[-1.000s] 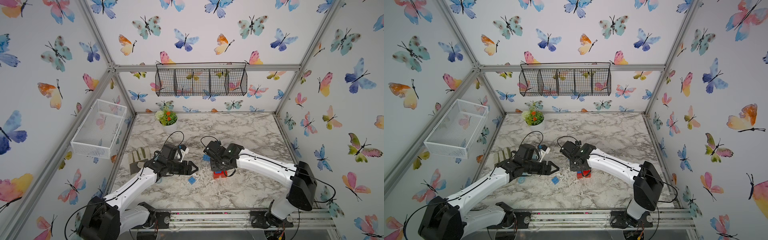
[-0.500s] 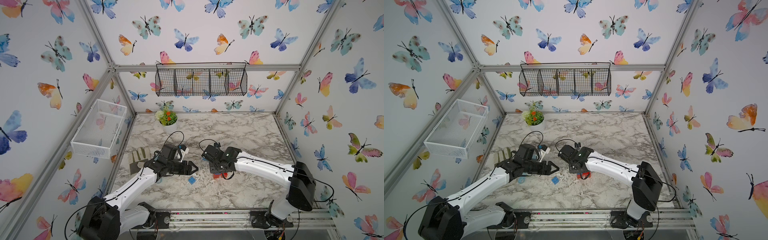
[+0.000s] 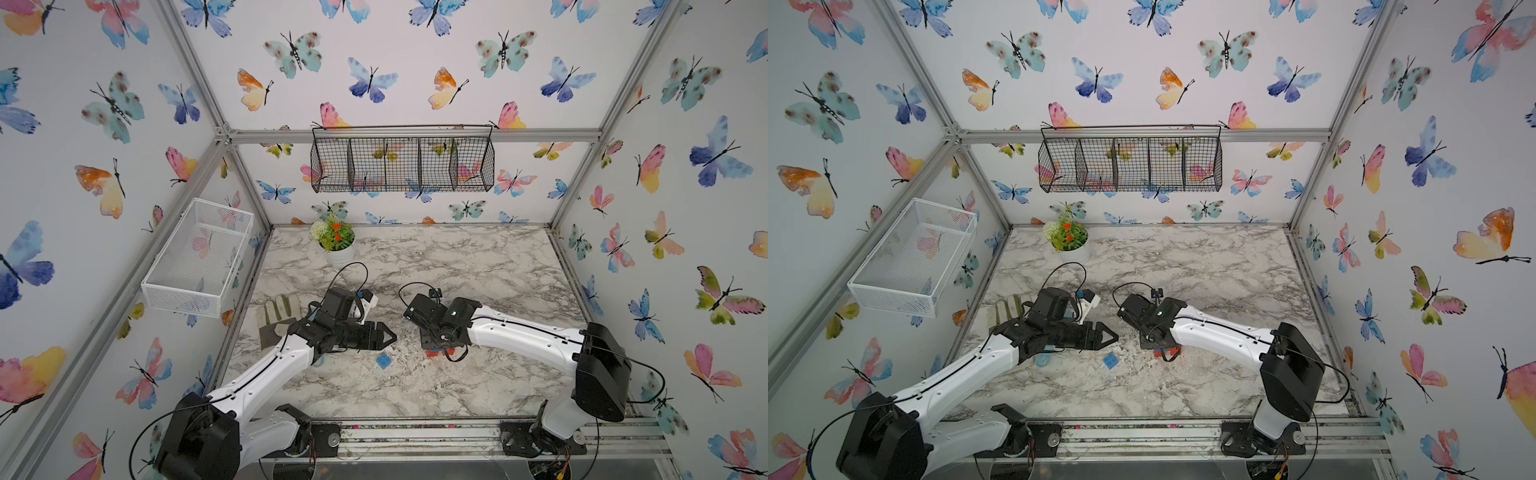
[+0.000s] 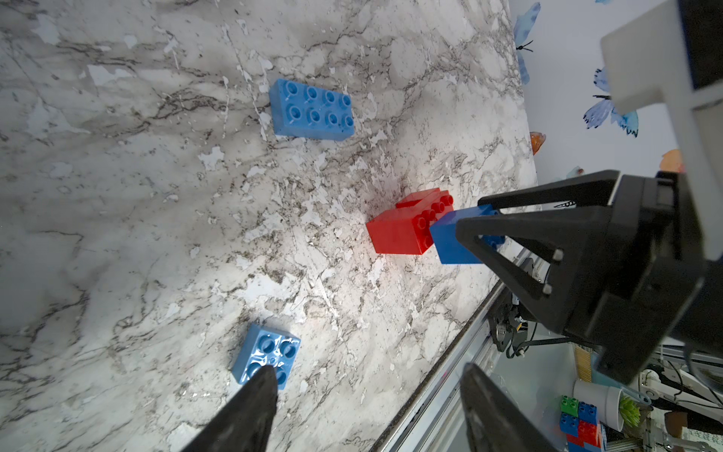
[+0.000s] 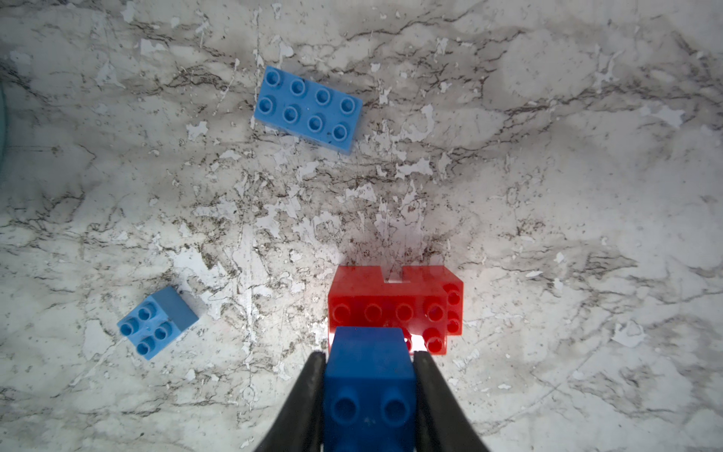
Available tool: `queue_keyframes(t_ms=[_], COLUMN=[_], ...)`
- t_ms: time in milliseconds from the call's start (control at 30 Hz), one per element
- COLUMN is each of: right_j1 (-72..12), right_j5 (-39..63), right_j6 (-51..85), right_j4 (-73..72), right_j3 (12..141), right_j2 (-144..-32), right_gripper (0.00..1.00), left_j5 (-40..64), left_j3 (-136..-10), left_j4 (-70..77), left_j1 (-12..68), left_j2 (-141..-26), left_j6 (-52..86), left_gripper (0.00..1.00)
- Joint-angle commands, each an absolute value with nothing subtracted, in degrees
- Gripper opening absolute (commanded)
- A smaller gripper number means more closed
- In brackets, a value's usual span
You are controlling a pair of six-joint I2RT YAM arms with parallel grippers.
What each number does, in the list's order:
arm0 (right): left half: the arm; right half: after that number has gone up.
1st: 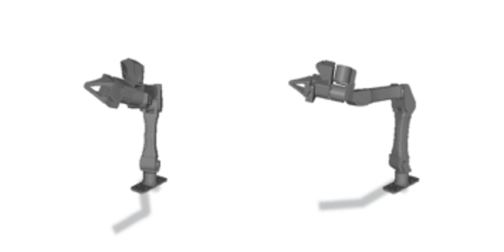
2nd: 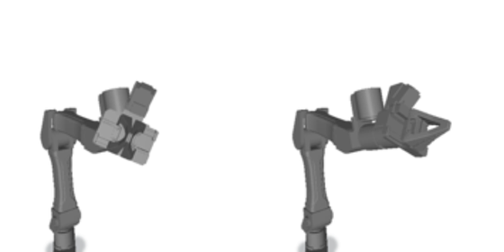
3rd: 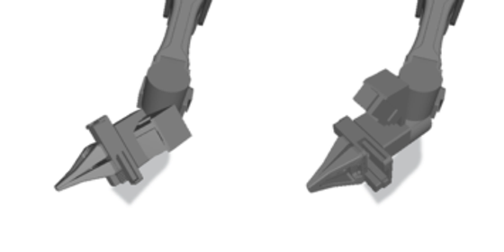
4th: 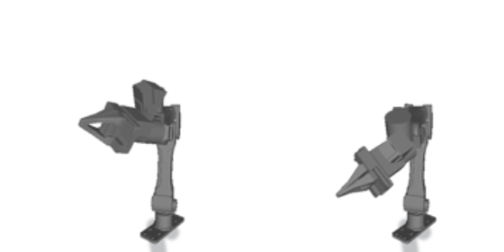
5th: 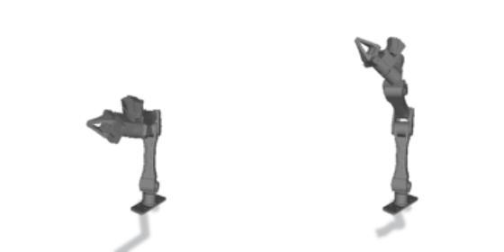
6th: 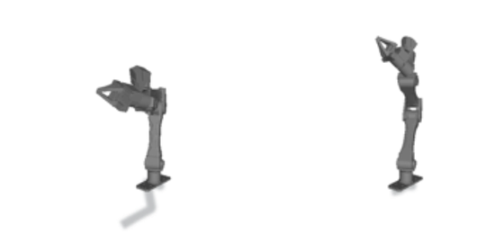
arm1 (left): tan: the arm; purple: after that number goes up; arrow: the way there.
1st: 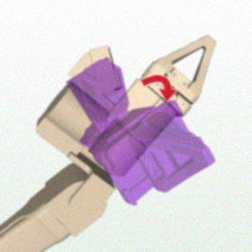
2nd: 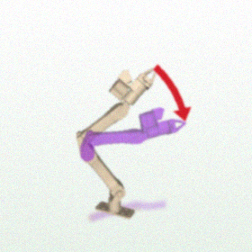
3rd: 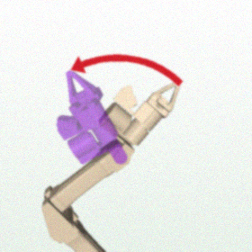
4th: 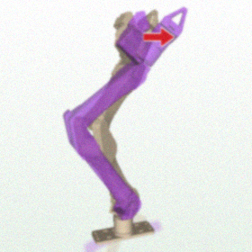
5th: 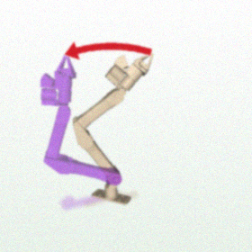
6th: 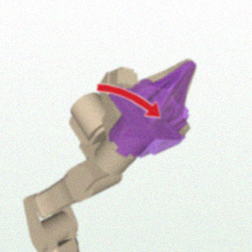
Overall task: Assemble a giraffe with lego
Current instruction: Assemble the lego brick with the lego brick.
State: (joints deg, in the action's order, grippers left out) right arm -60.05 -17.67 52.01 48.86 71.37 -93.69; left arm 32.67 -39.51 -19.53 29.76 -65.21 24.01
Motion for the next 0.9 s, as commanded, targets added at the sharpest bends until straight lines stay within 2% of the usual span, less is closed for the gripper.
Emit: queue_keyframes(t_ms=[0, 867], right_j1=[-60.38, -60.38], right_j5=[-18.9, -18.28], right_j6=[52.65, 52.34], right_j4=[48.25, 46.23], right_j3=[70.84, 68.22], right_j2=[-94.87, -95.54], right_gripper=[0.25, 0.24], left_j5=[32.17, 32.18], left_j3=[-39.2, -39.2], left_j4=[-19.71, -19.69], left_j1=[30.09, 30.11], left_j2=[-65.13, -65.13], left_j6=[23.63, 23.63], left_gripper=[0.73, 0.73])
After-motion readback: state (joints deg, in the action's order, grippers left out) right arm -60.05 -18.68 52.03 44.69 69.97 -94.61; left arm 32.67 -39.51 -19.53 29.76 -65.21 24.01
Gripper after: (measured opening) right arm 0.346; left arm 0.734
